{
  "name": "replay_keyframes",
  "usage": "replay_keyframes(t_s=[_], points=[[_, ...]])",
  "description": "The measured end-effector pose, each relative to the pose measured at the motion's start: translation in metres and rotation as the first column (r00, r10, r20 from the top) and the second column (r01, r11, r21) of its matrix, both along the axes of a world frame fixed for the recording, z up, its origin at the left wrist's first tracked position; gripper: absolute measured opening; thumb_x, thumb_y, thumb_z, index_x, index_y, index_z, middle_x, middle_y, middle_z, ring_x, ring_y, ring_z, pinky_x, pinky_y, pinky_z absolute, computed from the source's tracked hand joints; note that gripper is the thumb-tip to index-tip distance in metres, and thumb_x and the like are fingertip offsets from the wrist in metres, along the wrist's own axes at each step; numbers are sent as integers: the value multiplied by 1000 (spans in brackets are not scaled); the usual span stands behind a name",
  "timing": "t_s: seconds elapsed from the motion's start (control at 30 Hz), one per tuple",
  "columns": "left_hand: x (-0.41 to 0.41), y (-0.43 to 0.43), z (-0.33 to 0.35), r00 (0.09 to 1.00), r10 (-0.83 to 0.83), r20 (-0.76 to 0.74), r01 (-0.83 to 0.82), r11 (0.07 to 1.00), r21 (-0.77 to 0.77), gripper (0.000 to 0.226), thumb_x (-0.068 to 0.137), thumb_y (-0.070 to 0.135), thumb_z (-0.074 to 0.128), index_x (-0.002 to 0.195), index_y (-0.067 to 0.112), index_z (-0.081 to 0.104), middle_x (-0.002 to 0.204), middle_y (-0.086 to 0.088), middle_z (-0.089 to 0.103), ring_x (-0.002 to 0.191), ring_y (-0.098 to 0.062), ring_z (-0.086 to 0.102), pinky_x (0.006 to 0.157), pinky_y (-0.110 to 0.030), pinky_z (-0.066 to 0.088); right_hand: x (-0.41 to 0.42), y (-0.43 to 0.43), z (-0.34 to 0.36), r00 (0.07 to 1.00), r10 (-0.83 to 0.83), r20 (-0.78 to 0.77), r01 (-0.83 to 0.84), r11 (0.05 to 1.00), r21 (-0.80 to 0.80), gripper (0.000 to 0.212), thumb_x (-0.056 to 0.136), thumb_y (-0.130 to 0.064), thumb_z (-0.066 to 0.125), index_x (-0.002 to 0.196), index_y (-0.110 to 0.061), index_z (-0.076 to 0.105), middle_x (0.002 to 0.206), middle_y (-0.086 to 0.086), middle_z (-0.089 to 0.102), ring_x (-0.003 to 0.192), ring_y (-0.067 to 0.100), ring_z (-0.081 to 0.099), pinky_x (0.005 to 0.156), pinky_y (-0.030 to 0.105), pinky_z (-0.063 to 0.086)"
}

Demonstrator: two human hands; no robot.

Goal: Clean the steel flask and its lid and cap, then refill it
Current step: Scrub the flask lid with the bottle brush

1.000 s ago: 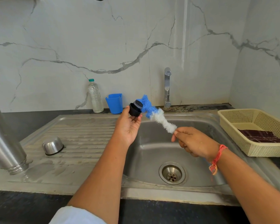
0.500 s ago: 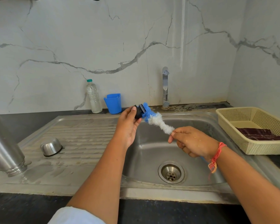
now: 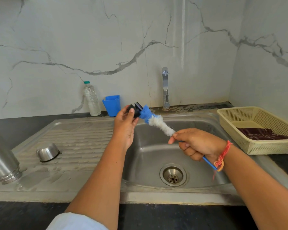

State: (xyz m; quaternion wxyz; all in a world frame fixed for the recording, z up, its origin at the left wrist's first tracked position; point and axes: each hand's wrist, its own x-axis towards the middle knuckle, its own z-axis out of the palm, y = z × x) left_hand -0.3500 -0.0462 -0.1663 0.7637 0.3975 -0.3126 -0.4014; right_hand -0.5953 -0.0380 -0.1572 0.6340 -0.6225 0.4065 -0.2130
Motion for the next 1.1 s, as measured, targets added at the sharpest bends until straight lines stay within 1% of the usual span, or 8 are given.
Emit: replay_keyframes(t_s=[0.1,0.3,0.43,0.57,0.67,0.77,0.9,1.1], points=[[4,2,-5,996,-83,39,79,992,98,31,103,13,61,133,7,60,127,-14,69,120,-26,68,91,-27,60,1,-2,-2,999,-12,-34,11,1000,-20,27,107,-22,43,100,-11,66,56,-4,31,40,4,19,35,11,15],[6,4,3,977,-84,-198,107,988,109,20,106,22,59,121,9,61,124,-19,69,110,-22,67,81,-28,59,1,-10,-9,992,-107,-71,94,981,-170,31,106,-25,43,100,-12,71,56,-5,34,43,7,21,39,16,15],[9,3,4,967,-30,-252,57,993,101,14,102,15,64,115,10,63,118,-13,70,107,-19,68,83,-29,58,6,-13,-12,974,-207,-97,167,935,-313,32,102,-27,45,93,-19,75,56,-5,36,45,10,22,44,21,16],[14,5,2,982,22,-190,-3,995,102,13,98,7,67,111,10,65,117,-10,72,110,-19,69,97,-31,56,6,-16,-14,974,-222,-45,190,908,-373,31,101,-29,47,88,-24,75,55,-5,33,43,10,23,43,22,17],[16,5,0,985,41,-170,-30,997,65,31,97,2,68,127,7,62,129,-14,67,115,-19,69,105,-32,53,5,-12,-13,969,-199,-149,91,842,-532,31,101,-29,48,88,-29,76,54,-7,44,45,8,39,43,20,30],[15,7,0,993,46,-110,-42,998,40,35,94,-2,70,126,10,61,128,-15,66,112,-19,71,105,-32,54,5,-11,-15,961,-174,-215,3,785,-620,29,102,-28,49,93,-37,75,58,-4,48,54,10,44,56,24,39],[4,12,2,1000,4,31,-5,999,39,32,94,-6,66,114,19,64,116,-7,70,114,-20,70,96,-29,57,6,-11,-14,947,-160,-279,-62,761,-646,28,104,-27,47,102,-37,74,53,-10,46,44,4,40,47,16,36],[14,13,1,996,70,54,-72,997,29,40,95,-7,66,127,17,60,128,-12,69,119,-20,68,95,-25,57,5,-12,-16,923,-162,-350,-103,772,-628,25,104,-31,51,95,-28,74,54,-7,48,44,5,40,45,17,36]])
